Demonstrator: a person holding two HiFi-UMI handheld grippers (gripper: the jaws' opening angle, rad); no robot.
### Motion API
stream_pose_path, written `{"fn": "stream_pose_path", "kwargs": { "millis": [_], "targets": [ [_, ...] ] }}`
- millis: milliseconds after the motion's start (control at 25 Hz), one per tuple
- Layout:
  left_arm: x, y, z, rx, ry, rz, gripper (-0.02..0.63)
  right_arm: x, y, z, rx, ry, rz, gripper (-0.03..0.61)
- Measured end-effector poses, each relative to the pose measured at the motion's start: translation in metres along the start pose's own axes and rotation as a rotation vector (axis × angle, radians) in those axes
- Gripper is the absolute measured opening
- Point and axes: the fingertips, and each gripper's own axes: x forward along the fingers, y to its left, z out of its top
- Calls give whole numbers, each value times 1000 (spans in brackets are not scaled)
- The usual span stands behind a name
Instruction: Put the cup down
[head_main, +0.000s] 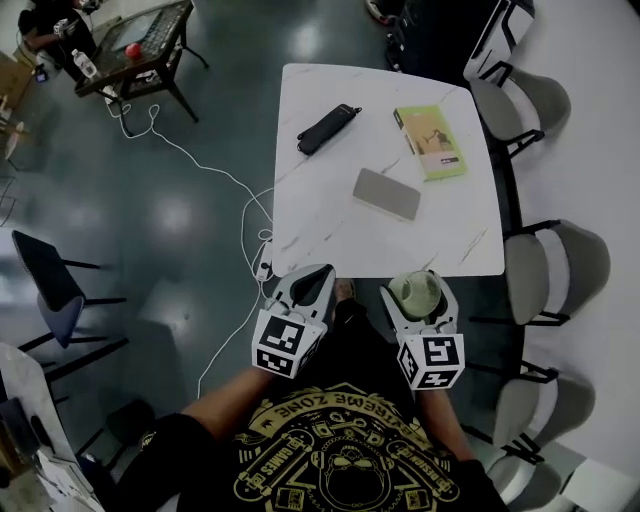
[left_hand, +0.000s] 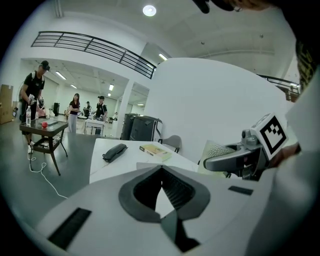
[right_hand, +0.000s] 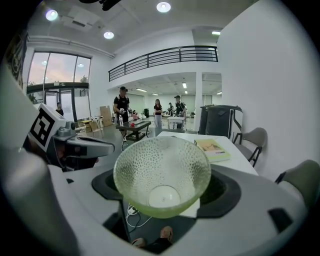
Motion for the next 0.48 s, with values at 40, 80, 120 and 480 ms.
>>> {"fn": "stream_pose_path", "kwargs": {
  "millis": [40,80,120,480],
  "targets": [
    [2,4,2,-5,-1,11,6,6,-1,3,-2,0,11,396],
    [5,8,4,-10,-3,23,6,13,-2,5,-5,1,23,396],
    [7,12,7,-13,-5,35,6,20,-3,8,-8,2,37,396],
    [52,34,27,-21,3,121,6,92,-15,36,-87,-6,161,396]
  ]
}}
